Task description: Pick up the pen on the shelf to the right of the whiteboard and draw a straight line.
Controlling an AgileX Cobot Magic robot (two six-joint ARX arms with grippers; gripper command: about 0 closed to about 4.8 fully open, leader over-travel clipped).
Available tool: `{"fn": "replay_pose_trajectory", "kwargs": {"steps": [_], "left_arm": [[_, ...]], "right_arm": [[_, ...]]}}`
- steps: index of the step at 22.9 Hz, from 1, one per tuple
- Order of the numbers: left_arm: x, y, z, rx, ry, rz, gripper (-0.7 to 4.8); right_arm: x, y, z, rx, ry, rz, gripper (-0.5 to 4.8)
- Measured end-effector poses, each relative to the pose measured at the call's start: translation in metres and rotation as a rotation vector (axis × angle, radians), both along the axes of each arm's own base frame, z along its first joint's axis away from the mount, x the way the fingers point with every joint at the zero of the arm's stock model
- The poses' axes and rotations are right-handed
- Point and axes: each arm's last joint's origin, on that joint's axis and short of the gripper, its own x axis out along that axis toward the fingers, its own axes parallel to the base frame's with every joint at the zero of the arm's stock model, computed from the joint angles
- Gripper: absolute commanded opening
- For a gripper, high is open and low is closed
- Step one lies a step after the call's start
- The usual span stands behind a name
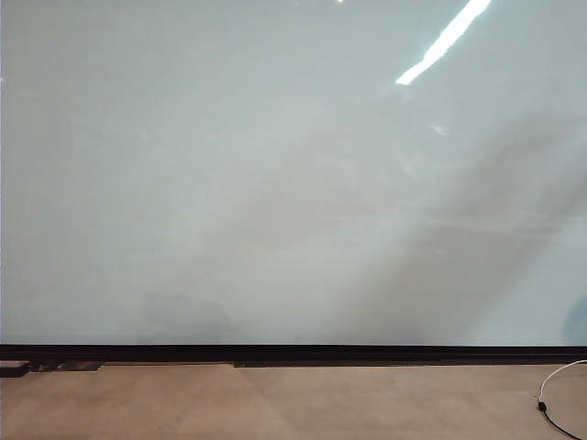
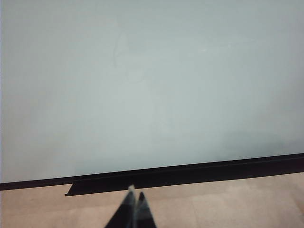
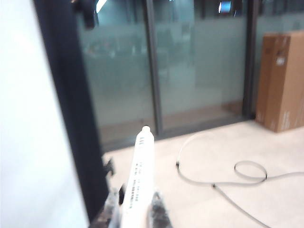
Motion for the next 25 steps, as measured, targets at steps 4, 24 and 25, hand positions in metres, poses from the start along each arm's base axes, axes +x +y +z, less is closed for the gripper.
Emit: {"fn": "replay_pose_trajectory", "kwargs": {"steps": [4,24,25], "left_arm": [[0.000,0.000,0.000,0.000,0.000,0.000,-0.05],[0.000,0.000,0.000,0.000,0.000,-0.001,-0.05],[0.000,0.000,0.000,0.000,0.001,0.000,-0.05]], "right_arm": [[-0.019,0.029,0.009,-0.067,0.009,0.092,-0.06],[0.071,0.204,-0.058,-0.080,0.183,0.991,-0.06],[0.077,0.209,-0.058,-0.076,0.175,1.015,-0.06]]}}
